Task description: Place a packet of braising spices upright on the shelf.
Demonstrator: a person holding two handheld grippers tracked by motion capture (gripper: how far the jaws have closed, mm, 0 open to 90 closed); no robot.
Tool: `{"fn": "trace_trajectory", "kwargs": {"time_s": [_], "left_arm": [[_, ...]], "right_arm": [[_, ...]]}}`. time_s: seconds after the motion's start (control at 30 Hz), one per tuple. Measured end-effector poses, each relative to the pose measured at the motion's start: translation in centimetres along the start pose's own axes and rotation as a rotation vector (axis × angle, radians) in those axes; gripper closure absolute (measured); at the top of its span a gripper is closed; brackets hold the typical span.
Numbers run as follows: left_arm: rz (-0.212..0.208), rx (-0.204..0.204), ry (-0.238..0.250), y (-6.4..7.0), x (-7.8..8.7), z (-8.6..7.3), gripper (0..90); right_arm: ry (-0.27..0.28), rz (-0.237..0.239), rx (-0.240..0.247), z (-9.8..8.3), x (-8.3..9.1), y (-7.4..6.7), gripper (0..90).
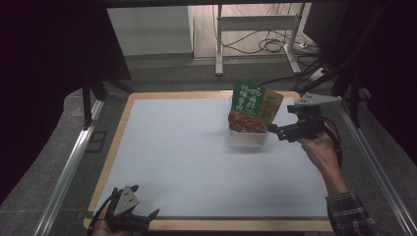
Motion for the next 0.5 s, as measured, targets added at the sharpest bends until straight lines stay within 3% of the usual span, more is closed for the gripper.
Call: {"fn": "trace_trajectory", "kwargs": {"time_s": [0.5], "left_arm": [[0.001,-0.001,-0.001,0.0,0.0,0.0,0.0]], "right_arm": [[-0.015,0.016,-0.019,-2.9,0.7,-1.3,0.0]]}}
Point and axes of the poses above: each handheld gripper's, and its own axes: x roughly backward along the jaws, z roughly out of its top, y roughly to its right, the point moved 8 cm from there along -x, roughly forward along the jaws, and after that the axes turned 8 degrees about -z, right-handed, at the moved point
